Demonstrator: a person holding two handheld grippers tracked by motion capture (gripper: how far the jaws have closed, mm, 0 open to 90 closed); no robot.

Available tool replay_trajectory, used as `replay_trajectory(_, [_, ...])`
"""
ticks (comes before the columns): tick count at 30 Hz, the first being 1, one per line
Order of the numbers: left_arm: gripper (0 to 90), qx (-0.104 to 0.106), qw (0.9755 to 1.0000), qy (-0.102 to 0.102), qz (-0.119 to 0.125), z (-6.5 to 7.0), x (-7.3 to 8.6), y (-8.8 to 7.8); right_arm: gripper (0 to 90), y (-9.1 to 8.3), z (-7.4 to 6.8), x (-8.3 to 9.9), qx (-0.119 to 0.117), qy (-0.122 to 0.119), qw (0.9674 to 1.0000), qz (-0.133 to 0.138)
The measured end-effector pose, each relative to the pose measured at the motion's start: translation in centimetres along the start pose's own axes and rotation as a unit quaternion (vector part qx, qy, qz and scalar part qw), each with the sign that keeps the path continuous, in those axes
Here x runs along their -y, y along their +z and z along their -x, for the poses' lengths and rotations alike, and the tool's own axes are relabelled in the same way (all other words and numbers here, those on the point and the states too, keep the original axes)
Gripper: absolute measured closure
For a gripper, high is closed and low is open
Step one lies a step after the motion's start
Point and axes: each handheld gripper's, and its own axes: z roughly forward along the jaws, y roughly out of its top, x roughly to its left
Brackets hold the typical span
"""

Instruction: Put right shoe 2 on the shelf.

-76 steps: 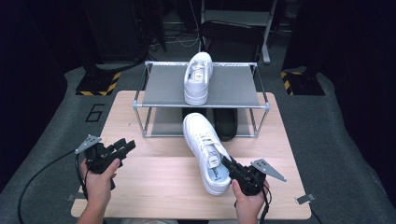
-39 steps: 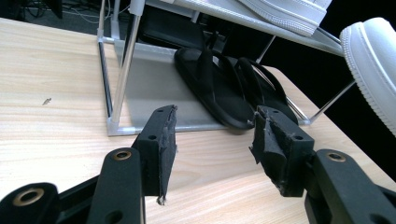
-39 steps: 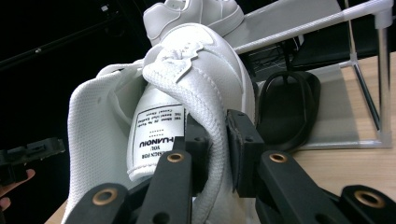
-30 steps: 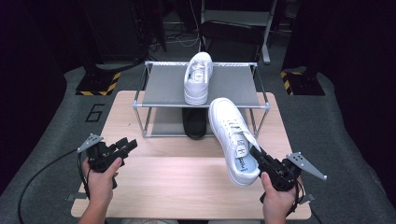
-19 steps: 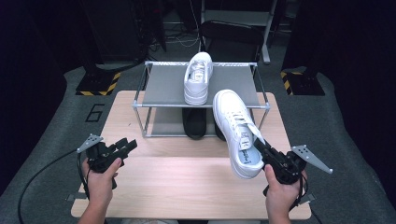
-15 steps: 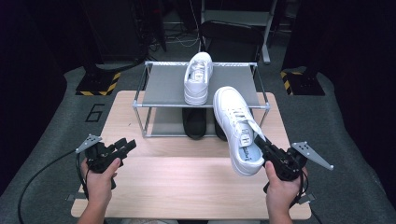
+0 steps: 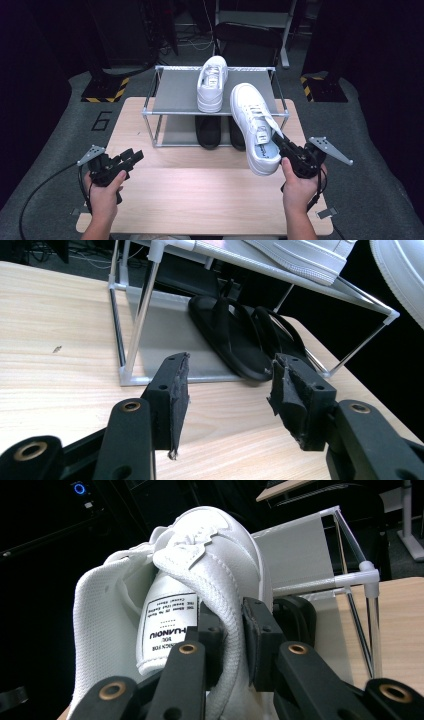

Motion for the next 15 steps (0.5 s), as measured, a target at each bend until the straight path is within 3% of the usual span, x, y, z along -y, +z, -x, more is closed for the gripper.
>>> replay_trajectory(15, [48.9,-0.006,1.0000,-0.006,0.003,-0.8,0.1,-1.1,79.3,5.0,0.4,-2.2,0.028,-0.009,0.9995,-0.009])
